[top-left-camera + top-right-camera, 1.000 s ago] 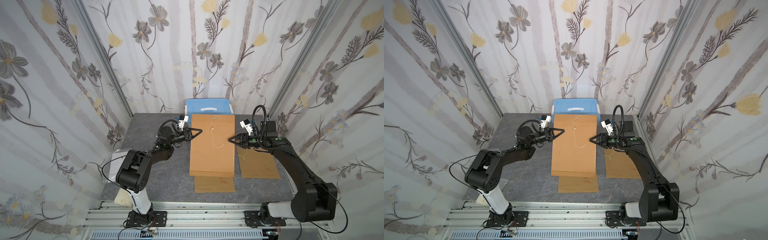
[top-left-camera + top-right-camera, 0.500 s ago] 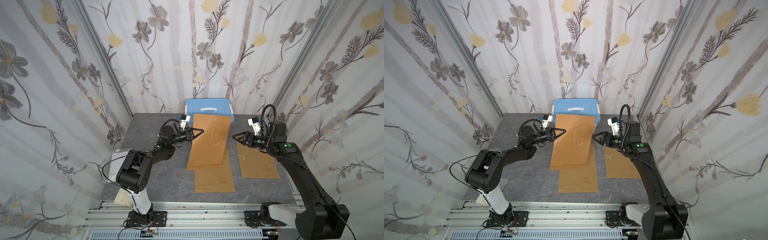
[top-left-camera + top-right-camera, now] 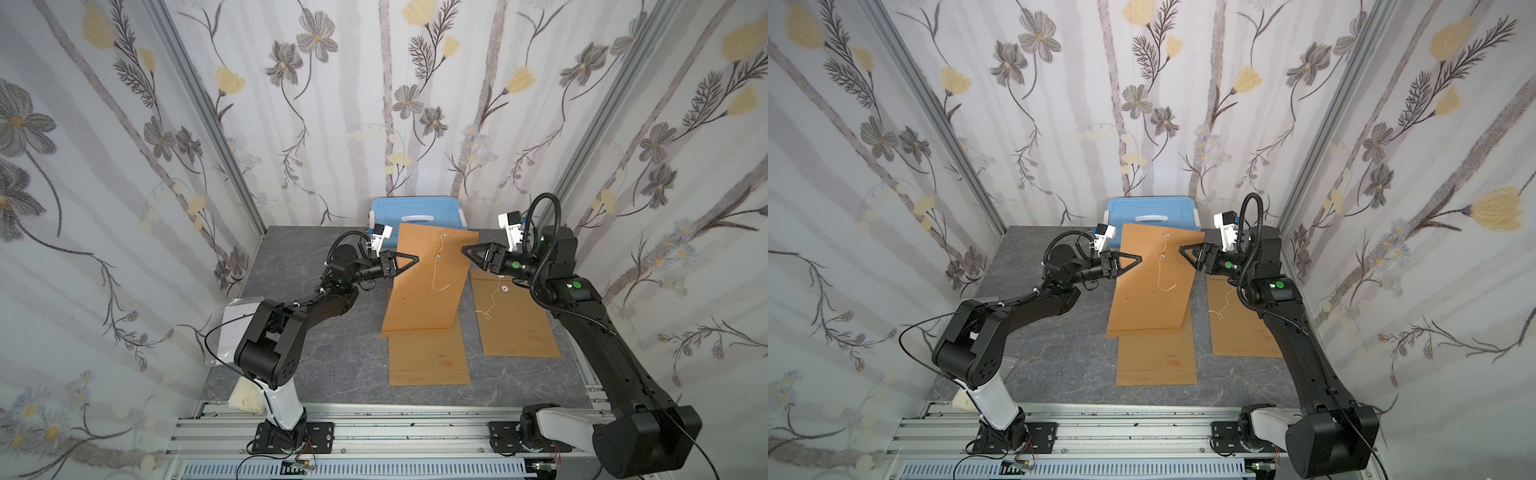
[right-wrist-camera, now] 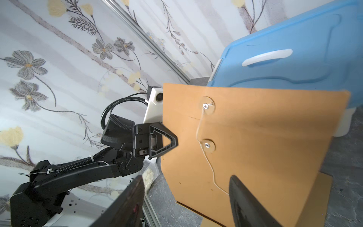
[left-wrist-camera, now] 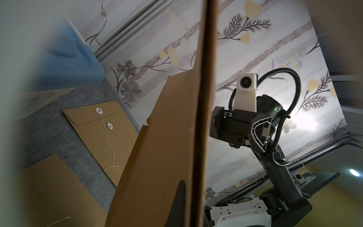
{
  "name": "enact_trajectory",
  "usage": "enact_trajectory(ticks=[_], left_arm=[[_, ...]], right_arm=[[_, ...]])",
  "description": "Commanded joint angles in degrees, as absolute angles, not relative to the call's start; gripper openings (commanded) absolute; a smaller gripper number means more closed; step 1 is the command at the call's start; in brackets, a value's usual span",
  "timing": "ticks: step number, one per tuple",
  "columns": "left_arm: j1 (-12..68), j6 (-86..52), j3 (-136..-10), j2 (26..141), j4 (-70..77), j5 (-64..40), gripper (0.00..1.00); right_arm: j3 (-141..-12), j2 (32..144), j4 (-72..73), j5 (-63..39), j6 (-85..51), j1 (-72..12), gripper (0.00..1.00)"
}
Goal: Close the mouth of the file bag
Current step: Pick up the file bag from the center of the board, then close the file bag.
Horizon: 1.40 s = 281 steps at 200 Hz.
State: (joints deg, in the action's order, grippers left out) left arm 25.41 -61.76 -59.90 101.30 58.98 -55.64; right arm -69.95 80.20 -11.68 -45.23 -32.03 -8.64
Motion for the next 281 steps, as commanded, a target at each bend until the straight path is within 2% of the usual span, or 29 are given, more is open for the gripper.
enact_trajectory(ticks=[1, 57, 197, 231, 281], left_arm=[[25.99, -60.82, -61.14, 100.94, 58.86, -55.81, 0.0], [26.69, -61.23, -61.52, 100.59, 58.37, -55.48, 0.0], [27.08, -65.46, -63.85, 103.24, 61.83, -55.18, 0.0], [27.03, -69.07, -65.02, 105.09, 66.37, -54.84, 0.0], [26.89, -69.11, -65.39, 105.3, 65.74, -54.58, 0.0]], right_arm=[[-73.74, 83.67, -10.88, -44.42, -31.7, -10.89, 0.67], [-75.76, 87.51, -9.41, -43.06, -32.83, -12.92, 0.63], [-74.41, 93.82, 3.5, -53.45, -39.14, -13.7, 0.61], [-74.02, 95.15, 6.13, -54.47, -40.57, -14.06, 0.6], [-72.87, 96.48, 10.93, -56.07, -43.25, -14.53, 0.6]])
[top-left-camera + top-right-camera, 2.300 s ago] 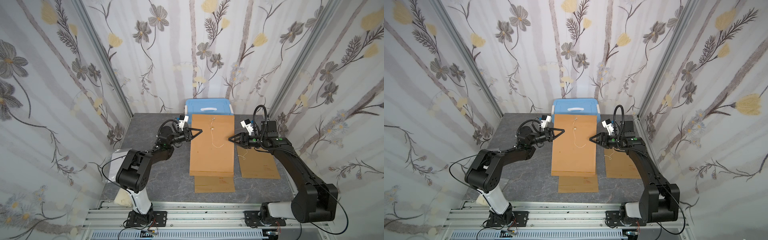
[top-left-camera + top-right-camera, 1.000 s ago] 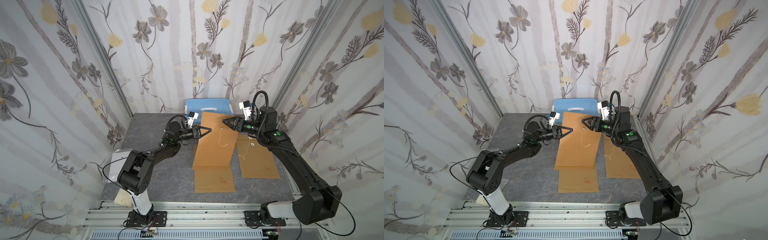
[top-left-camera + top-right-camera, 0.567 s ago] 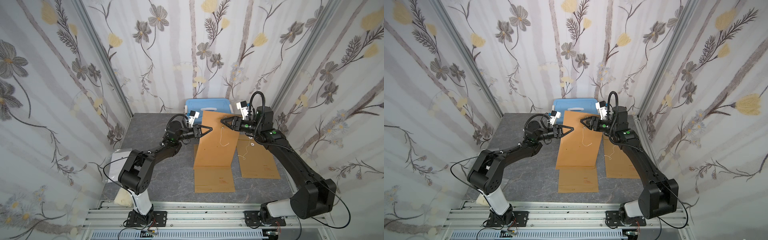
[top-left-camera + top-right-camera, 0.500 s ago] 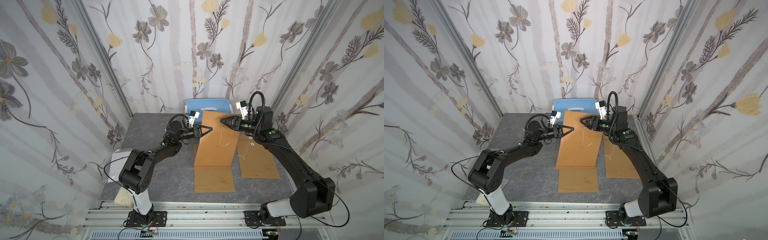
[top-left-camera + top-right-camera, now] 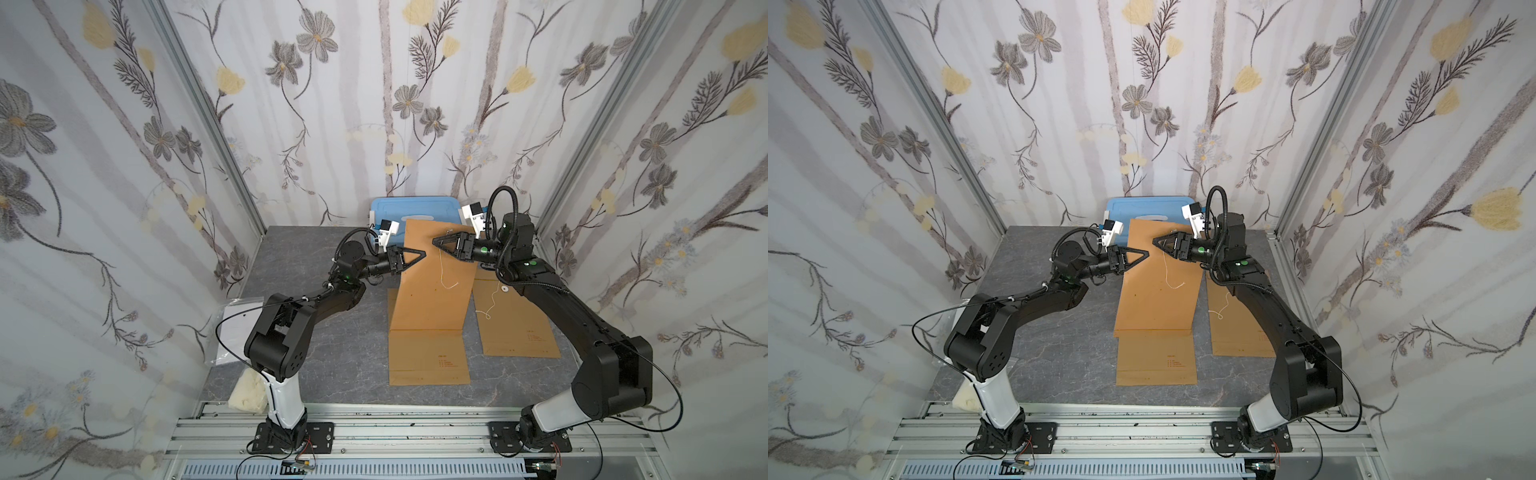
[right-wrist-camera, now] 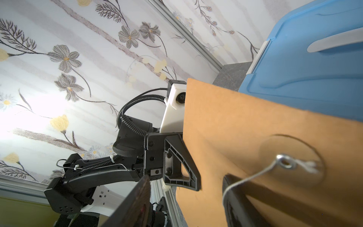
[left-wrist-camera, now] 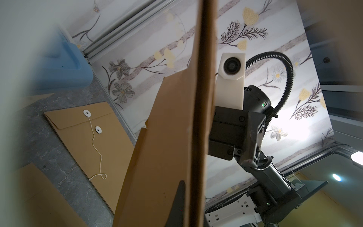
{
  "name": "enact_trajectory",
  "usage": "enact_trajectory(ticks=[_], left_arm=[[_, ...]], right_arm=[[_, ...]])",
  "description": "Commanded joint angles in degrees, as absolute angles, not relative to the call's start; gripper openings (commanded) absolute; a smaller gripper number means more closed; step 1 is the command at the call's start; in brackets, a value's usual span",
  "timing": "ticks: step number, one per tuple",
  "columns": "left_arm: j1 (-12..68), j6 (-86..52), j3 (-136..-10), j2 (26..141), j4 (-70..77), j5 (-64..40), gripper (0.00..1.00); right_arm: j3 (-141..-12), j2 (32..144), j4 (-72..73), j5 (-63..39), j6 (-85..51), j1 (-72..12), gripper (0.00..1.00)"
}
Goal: Close the mouth of the file bag
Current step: Close the file bag.
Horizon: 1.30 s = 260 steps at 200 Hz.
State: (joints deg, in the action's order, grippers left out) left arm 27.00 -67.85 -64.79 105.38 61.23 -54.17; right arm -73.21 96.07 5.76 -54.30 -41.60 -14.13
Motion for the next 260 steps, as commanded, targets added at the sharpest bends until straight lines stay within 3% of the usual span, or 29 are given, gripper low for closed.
enact_trajectory(ticks=[1, 88, 196, 214, 260], left_arm=[[26.89, -69.1, -65.39, 105.3, 65.74, -54.58, 0.0], [26.45, -71.18, -65.03, 105.57, 68.04, -51.29, 0.0], [25.75, -75.67, -64.58, 106.93, 73.12, -49.2, 0.0], [25.58, -75.88, -64.51, 106.94, 73.3, -48.88, 0.0], [25.27, -77.24, -64.29, 107.18, 74.68, -48.65, 0.0]], right_arm=[[-72.82, 96.49, 10.96, -56.11, -43.24, -14.56, 0.6], [-62.21, 95.02, 24.91, -52.68, -49.77, -16.61, 0.55], [-55.64, 94.39, 30.58, -51.45, -52.09, -17.52, 0.35], [-54.66, 94.24, 31.39, -51.33, -52.29, -17.55, 0.22], [-51.7, 94.99, 34.13, -50.82, -53.52, -18.52, 0.21]])
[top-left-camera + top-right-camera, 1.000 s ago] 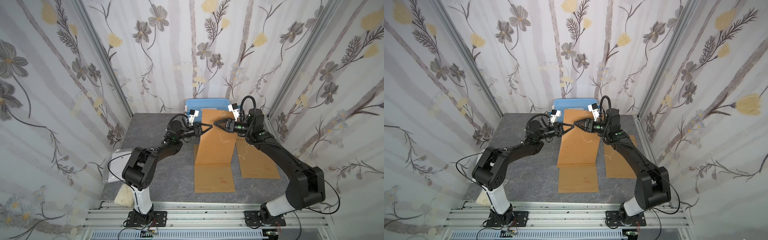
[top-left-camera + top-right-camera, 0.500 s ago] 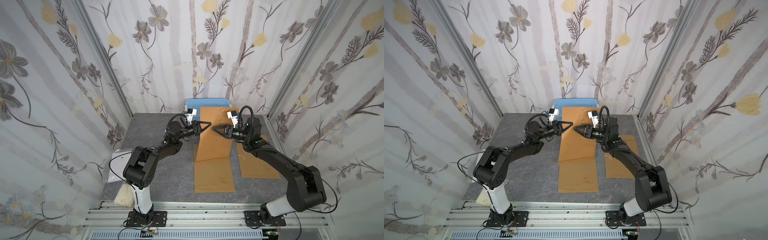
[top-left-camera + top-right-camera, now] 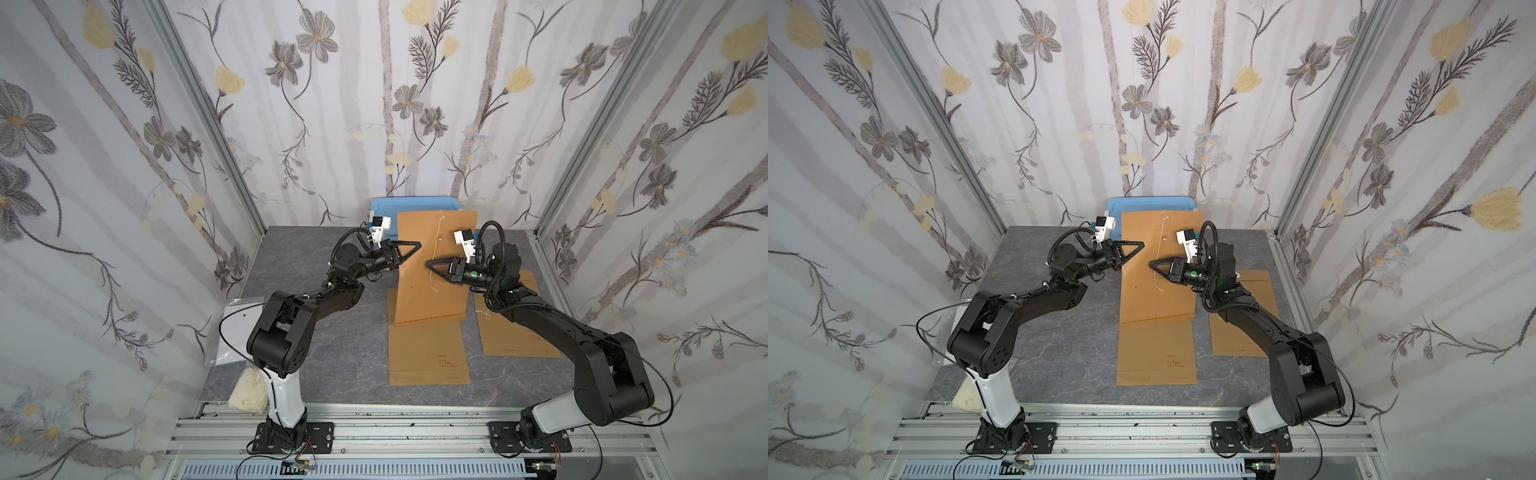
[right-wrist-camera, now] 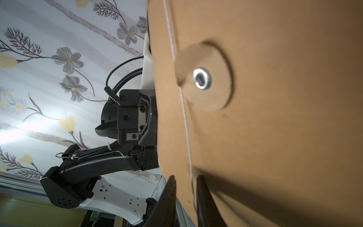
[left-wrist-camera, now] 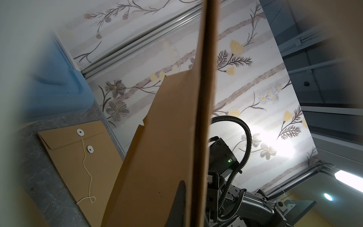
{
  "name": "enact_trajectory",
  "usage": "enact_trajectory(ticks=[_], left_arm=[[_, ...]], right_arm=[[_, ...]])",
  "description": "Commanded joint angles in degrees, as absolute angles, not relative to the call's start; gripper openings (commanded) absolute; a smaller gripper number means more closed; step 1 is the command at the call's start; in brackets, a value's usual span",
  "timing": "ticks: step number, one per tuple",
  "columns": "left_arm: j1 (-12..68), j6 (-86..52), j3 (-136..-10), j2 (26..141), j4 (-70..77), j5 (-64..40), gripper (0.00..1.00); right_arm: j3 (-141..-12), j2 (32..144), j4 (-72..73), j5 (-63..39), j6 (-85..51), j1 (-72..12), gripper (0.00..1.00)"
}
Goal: Close the mouth of the file bag
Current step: Close the file bag.
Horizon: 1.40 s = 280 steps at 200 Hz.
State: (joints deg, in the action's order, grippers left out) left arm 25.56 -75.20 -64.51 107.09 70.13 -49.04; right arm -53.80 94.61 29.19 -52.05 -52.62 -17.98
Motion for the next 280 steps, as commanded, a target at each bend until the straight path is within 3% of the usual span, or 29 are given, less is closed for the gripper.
enact_trajectory(ticks=[1, 50, 77, 137, 280], left_arm=[[25.25, -77.29, -64.27, 107.2, 74.69, -48.63, 0.0], [24.6, -79.98, -64.16, 108.46, 77.81, -48.05, 0.0], [24.51, -80.16, -63.83, 108.59, 78.05, -47.95, 0.0], [24.52, -79.85, -64.05, 108.61, 77.25, -47.94, 0.0], [24.36, -83.06, -64.99, 109.97, 80.57, -48.13, 0.0]], right_arm=[[-51.65, 95.0, 34.2, -50.81, -53.57, -18.49, 0.21], [-49.6, 95.1, 36.03, -49.89, -54.05, -19.42, 0.14], [-48.66, 94.36, 36.06, -48.76, -53.71, -19.47, 0.0], [-48.32, 89.92, 25.64, -42.76, -48.35, -19.75, 0.0], [-50.55, 93.9, 26.47, -41.01, -48.69, -24.65, 0.0]])
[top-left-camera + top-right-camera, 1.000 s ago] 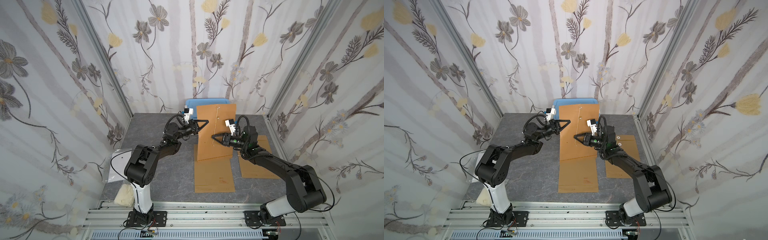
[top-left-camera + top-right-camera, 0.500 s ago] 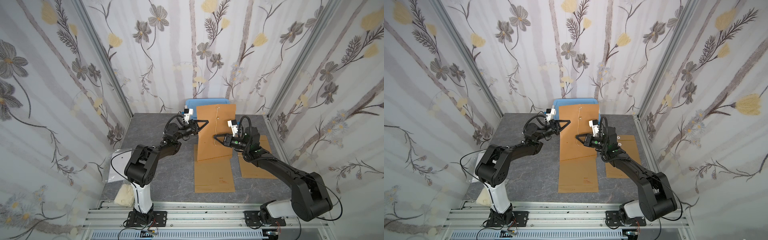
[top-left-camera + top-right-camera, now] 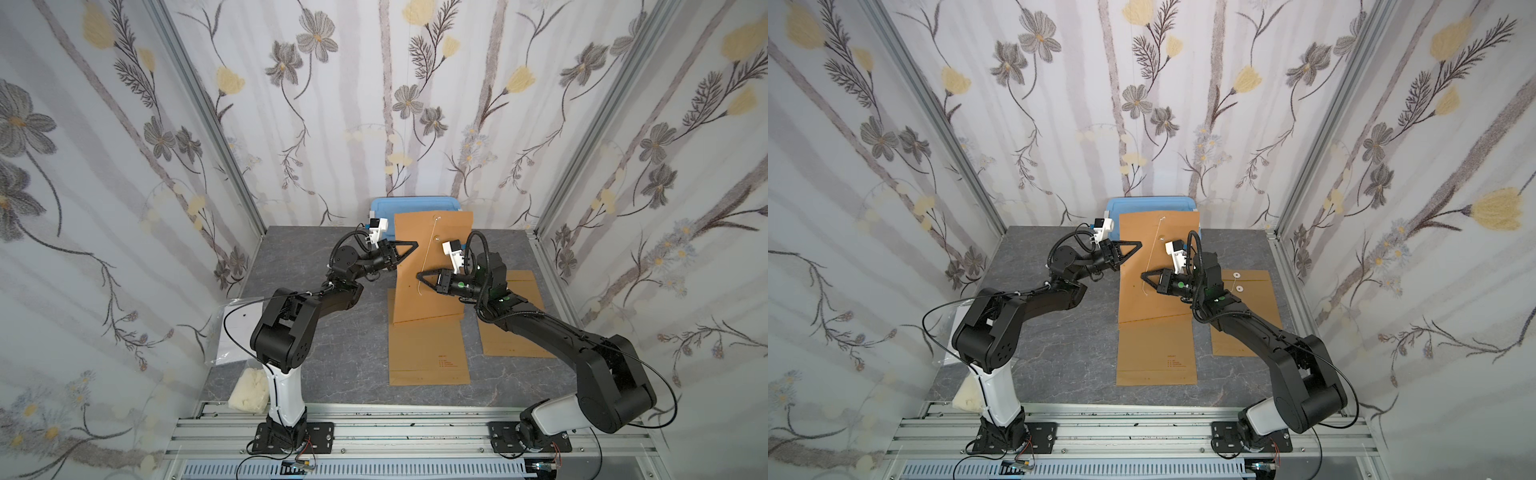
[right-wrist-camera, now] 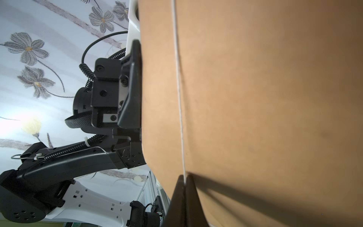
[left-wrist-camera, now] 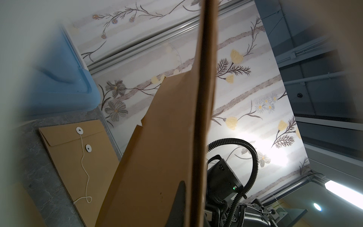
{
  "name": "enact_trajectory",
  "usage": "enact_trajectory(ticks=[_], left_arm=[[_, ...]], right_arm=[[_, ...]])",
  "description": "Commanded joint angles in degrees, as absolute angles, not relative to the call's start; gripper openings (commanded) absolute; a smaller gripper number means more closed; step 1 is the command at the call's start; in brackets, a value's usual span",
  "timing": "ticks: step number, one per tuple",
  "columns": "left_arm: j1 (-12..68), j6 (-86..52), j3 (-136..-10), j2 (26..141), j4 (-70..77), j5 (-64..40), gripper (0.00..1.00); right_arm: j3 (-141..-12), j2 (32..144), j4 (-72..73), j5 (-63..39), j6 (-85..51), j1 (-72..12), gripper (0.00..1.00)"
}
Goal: Close the mouth of the file bag
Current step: Close the file bag.
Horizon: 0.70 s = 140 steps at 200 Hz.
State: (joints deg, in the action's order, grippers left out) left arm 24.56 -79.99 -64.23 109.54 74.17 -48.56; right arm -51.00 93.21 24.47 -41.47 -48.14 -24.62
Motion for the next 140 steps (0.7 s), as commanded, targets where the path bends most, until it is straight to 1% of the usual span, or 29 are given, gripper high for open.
enact_trajectory(ticks=[1, 58, 105, 140], left_arm=[[24.35, -83.15, -64.97, 109.96, 80.67, -48.19, 0.0], [24.25, -83.76, -65.21, 109.59, 80.77, -48.94, 0.0], [24.26, -83.85, -64.94, 109.25, 80.77, -49.02, 0.0], [24.17, -83.85, -64.68, 108.82, 80.77, -49.26, 0.0]], right_arm=[[-50.55, 93.93, 26.46, -40.98, -48.74, -24.63, 0.0], [-47.21, 96.5, 32.67, -41.67, -52.71, -22.17, 0.0], [-46.58, 95.82, 30.84, -41.88, -52.14, -19.66, 0.0], [-45.53, 95.04, 29.48, -43.26, -51.73, -16.19, 0.0]])
